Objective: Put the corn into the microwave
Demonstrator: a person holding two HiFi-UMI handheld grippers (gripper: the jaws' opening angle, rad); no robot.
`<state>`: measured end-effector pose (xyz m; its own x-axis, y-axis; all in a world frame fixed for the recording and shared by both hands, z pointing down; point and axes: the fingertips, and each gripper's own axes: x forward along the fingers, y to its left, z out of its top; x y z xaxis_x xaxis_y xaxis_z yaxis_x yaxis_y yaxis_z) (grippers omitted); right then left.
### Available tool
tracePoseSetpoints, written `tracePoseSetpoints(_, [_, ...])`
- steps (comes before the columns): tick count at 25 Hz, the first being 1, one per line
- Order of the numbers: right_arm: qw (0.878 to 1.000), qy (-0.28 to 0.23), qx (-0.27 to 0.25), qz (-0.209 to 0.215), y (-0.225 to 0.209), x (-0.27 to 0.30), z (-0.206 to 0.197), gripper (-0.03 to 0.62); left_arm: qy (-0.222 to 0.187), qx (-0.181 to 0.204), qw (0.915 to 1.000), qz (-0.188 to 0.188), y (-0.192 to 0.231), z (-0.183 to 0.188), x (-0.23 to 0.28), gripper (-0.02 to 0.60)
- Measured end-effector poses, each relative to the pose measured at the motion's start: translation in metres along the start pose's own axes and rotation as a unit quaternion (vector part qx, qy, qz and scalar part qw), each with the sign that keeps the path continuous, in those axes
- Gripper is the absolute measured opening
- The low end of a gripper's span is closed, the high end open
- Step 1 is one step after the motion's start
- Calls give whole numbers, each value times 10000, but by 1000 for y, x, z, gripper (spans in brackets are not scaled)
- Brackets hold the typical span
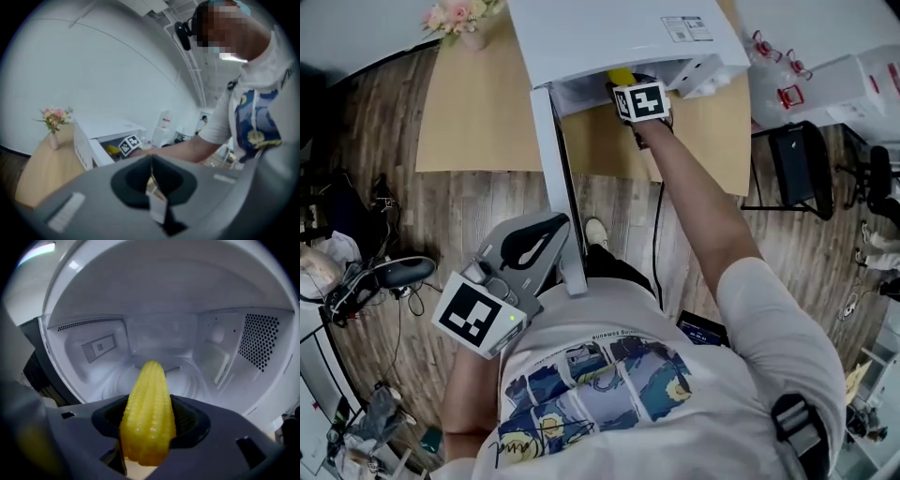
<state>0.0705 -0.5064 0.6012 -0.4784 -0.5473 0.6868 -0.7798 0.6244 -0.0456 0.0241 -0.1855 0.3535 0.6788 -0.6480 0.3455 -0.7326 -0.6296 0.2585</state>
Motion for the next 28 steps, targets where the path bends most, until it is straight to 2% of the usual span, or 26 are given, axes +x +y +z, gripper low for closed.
tracePoseSetpoints(5, [9998, -87, 0, -164, -1, 22, 16, 245, -7, -98, 9995, 285, 8, -4, -9, 12])
tracePoseSetpoints(14, [9990, -44, -228, -369, 2, 42, 23, 245, -13, -251, 9983, 526, 15, -10, -19, 12])
tracePoseSetpoints(28, [9994, -260, -72, -230, 1, 44, 22, 246, 30, -335, 9982, 500, 19, -14, -19, 12])
